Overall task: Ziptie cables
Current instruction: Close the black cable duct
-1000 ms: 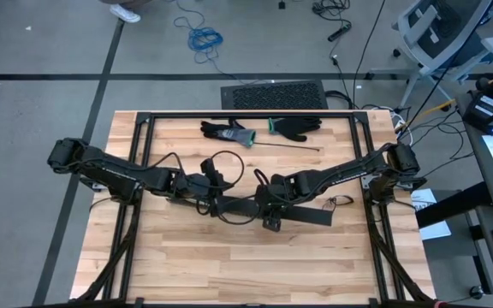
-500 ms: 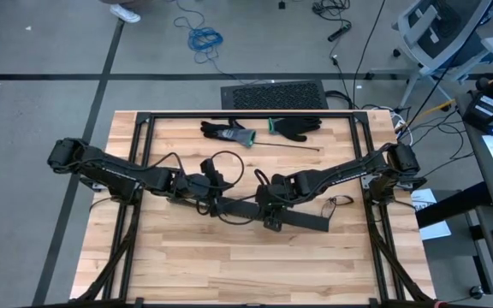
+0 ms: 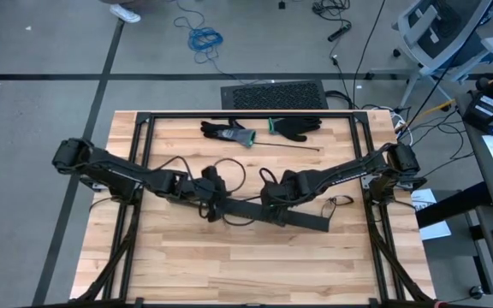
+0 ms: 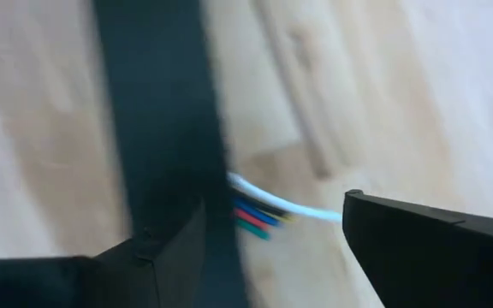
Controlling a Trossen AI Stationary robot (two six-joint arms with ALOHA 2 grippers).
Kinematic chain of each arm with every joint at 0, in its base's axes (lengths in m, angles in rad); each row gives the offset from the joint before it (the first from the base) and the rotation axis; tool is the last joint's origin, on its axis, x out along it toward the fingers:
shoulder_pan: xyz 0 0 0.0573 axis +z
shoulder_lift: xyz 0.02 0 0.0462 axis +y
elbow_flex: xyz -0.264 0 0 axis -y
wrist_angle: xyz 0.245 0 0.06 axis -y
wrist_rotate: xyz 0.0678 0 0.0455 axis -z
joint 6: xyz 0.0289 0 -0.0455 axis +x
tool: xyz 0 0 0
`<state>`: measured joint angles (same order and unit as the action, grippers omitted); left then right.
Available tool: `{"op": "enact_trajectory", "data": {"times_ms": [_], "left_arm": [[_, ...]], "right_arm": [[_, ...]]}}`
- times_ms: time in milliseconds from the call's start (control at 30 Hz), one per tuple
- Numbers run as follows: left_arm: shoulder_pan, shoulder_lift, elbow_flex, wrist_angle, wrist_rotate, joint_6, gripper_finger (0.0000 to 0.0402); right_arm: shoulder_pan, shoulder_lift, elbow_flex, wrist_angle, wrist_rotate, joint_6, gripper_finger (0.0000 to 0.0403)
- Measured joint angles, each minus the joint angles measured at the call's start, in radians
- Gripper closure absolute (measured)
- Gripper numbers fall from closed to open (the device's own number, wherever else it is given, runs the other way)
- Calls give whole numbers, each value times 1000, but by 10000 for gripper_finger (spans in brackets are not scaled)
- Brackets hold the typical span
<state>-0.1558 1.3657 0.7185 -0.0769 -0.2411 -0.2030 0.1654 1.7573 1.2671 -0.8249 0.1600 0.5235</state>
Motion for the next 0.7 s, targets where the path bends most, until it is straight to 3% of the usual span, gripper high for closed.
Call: {"op": "enact_trajectory", "data": {"times_ms": [100,300,600,700], "left_arm": [[-1,52,-1,58,78,7,401],[-1,105,-1,233,108,26,401],[-1,145,0,273,186,61,401],[0,187,0,371,218,59,401]], "right_arm": [[-1,0,-16,-33,33,30,154],[9,-12,-32,-75,75,89,165],[11,-209,-32,-255,349,311,182],[5,-282,-32,-309,395,371,183]]}}
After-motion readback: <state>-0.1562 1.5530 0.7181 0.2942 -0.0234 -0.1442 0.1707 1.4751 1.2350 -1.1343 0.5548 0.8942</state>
